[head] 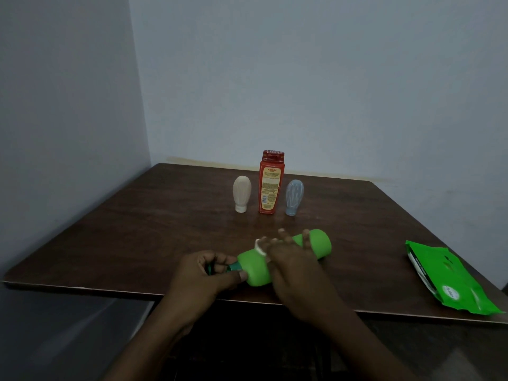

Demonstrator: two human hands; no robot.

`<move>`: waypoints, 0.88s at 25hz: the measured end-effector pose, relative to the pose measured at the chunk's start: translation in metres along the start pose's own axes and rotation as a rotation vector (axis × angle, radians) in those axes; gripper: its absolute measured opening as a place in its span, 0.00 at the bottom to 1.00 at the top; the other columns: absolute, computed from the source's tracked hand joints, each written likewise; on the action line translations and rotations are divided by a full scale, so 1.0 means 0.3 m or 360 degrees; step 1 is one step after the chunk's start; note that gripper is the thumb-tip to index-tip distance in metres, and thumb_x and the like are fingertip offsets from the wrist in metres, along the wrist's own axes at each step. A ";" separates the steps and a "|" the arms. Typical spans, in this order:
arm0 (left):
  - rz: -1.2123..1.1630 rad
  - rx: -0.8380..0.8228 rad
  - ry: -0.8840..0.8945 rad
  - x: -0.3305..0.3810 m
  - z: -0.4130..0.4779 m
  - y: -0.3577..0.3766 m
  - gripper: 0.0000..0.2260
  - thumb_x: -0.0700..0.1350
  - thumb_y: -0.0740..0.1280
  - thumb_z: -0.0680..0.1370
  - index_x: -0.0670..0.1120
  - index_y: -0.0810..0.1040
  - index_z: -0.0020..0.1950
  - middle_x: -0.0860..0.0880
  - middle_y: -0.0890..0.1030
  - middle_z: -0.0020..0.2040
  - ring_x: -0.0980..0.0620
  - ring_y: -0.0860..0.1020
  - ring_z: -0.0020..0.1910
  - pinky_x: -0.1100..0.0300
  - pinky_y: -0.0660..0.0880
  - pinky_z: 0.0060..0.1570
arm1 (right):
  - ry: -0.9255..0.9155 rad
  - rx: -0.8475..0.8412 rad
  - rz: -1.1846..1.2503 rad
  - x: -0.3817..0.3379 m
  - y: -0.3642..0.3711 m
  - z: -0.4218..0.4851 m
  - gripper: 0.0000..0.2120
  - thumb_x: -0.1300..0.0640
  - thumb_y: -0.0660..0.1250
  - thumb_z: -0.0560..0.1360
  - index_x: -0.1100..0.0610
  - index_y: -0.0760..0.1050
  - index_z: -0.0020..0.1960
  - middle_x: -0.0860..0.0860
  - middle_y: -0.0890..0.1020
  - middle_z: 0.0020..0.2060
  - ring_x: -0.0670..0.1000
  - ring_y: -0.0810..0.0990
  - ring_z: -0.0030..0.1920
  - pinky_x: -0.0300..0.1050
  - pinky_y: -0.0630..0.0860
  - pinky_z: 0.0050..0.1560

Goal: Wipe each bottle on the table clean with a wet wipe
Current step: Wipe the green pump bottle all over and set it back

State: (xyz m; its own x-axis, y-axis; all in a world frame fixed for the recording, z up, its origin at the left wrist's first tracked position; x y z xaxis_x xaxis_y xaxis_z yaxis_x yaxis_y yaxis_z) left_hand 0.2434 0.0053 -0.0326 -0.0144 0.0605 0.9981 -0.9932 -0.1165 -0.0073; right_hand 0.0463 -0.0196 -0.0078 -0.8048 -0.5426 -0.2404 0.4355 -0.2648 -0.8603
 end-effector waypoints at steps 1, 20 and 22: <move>-0.0035 0.0004 -0.0025 -0.007 -0.001 -0.003 0.10 0.33 0.80 0.69 0.38 0.86 0.48 0.39 0.87 0.40 0.47 0.84 0.38 0.60 0.82 0.38 | 0.0137 0.0044 -0.0040 0.062 -0.010 0.003 0.21 0.53 0.55 0.80 0.44 0.68 0.73 0.43 0.71 0.72 0.50 0.59 0.77 0.64 0.46 0.77; -0.0190 -0.0081 -0.0197 -0.013 0.009 -0.010 0.07 0.35 0.78 0.71 0.35 0.86 0.47 0.36 0.87 0.45 0.43 0.86 0.45 0.50 0.85 0.50 | 0.0509 0.0282 -0.0580 0.233 -0.034 -0.056 0.26 0.69 0.68 0.66 0.66 0.76 0.65 0.65 0.81 0.59 0.64 0.81 0.60 0.61 0.68 0.67; -0.0187 -0.0090 -0.0209 -0.013 0.007 -0.010 0.08 0.35 0.78 0.70 0.34 0.86 0.48 0.36 0.87 0.46 0.43 0.86 0.45 0.52 0.85 0.49 | 0.0482 0.0329 -0.0561 0.193 -0.035 -0.054 0.32 0.71 0.76 0.59 0.66 0.78 0.62 0.63 0.83 0.56 0.64 0.82 0.57 0.59 0.71 0.63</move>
State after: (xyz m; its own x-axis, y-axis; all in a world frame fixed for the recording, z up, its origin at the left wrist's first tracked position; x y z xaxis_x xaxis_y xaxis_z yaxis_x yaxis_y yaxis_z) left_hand 0.2466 0.0033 -0.0363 0.1139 -0.0599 0.9917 -0.9921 -0.0600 0.1103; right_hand -0.0115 -0.0353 -0.0200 -0.9847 -0.1444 -0.0975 0.1625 -0.5588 -0.8132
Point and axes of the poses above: each hand's wrist, its own z-axis towards the middle knuckle, its own y-axis out of the palm, x = y × z, the point moved 3 cm from there along z, towards the middle knuckle
